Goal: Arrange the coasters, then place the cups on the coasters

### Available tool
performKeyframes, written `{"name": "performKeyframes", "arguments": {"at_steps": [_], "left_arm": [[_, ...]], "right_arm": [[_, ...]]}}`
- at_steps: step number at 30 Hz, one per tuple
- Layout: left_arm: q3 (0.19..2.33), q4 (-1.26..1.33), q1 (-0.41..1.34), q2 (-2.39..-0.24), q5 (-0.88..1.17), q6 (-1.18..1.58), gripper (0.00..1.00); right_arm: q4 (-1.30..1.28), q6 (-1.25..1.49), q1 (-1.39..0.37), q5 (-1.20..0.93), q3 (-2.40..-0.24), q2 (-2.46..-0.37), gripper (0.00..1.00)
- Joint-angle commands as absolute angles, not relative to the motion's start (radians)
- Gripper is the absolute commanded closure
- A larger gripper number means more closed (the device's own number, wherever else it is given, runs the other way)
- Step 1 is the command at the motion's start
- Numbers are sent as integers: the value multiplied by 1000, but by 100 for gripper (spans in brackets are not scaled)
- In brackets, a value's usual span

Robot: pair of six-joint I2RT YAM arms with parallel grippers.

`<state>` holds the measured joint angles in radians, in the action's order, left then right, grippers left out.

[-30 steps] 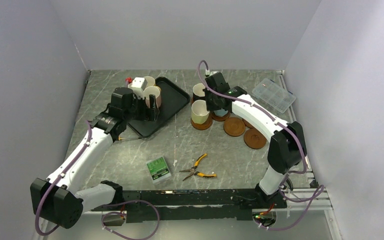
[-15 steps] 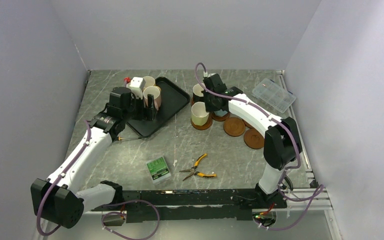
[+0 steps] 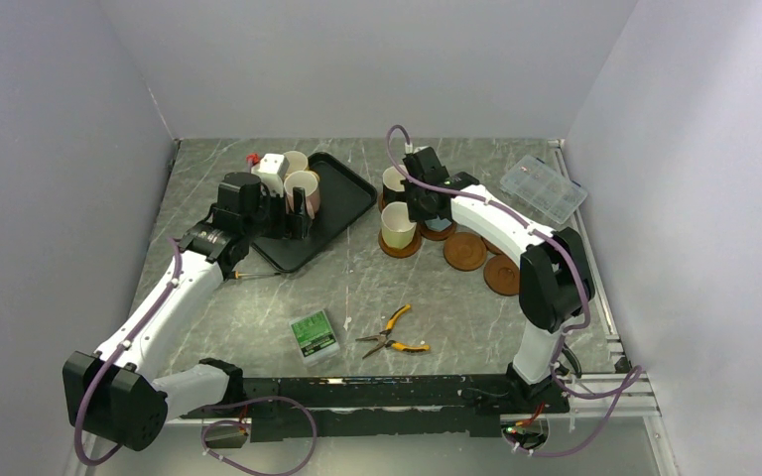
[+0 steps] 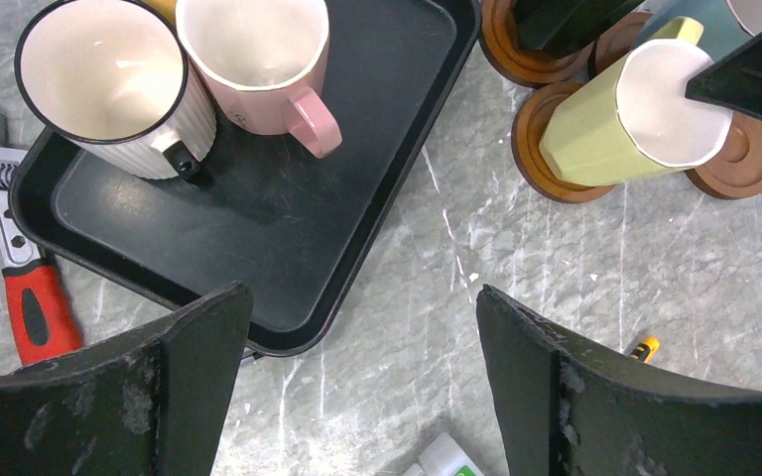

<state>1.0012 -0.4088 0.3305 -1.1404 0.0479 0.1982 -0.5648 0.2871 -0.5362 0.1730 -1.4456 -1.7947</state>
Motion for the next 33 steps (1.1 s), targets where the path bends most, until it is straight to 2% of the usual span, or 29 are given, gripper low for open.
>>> {"name": "performKeyframes", "arguments": {"at_steps": [1, 21, 26, 33], "left_arm": [[996, -377, 325, -1133, 64, 181, 11], [994, -377, 324, -1136, 70, 179, 12], [992, -376, 324, -1136, 71, 180, 12], [991, -376, 322, -1136, 71, 181, 12]], "right_arm": [[-479, 286, -526, 176, -1480, -1786, 100], [-521, 270, -517, 165, -1521, -1829, 100], [-524, 269, -517, 156, -1532, -1833, 79], [-532, 265, -518, 153, -1541, -1824, 66]]}}
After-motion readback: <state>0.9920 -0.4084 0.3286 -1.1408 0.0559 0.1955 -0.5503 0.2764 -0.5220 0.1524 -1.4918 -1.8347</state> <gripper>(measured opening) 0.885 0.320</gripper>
